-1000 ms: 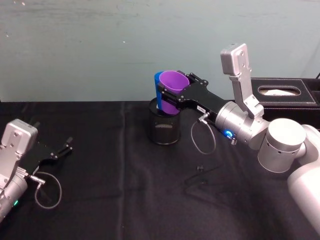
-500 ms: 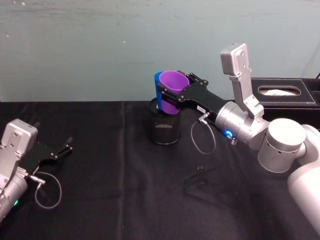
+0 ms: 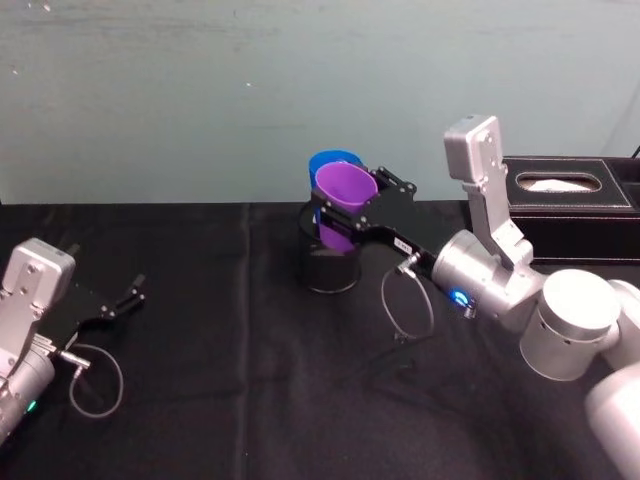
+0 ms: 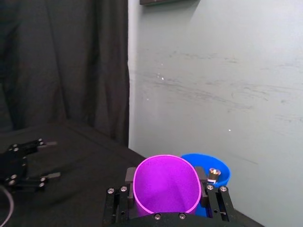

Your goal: Pick up one cup with a gripper and tap it against the other cup.

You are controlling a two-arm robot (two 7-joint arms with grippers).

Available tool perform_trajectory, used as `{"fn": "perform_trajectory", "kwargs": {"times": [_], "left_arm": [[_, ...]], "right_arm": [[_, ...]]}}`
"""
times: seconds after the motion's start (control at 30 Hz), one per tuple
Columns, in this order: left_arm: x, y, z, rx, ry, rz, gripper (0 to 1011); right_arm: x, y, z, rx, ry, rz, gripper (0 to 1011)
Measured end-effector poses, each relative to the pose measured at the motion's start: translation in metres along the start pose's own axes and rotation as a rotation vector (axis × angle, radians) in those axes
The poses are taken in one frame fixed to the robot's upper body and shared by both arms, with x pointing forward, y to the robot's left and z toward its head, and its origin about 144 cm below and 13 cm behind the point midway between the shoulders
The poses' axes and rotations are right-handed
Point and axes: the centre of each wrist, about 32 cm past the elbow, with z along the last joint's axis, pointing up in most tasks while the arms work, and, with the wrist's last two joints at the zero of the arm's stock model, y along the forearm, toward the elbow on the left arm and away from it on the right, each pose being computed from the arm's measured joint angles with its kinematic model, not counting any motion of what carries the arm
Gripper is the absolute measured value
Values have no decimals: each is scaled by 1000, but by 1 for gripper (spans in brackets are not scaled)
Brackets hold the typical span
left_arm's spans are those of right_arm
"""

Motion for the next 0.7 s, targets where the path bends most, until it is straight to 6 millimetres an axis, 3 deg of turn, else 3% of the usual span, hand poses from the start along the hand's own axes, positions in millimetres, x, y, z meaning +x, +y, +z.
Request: {"fn": "perform_trajectory", "kwargs": {"times": [0.23,0.43,0.7], "left_arm": [[0,0,0,0,0,0,1000],[0,0,0,0,0,0,1000],[0,0,0,0,0,0,1000]], "right_arm": [[-10,-22,-7,-4,6,17,741],[-23,-44,-25,-18,10,57,741],[-36,-58,-48,-30,-2,69,741]]}}
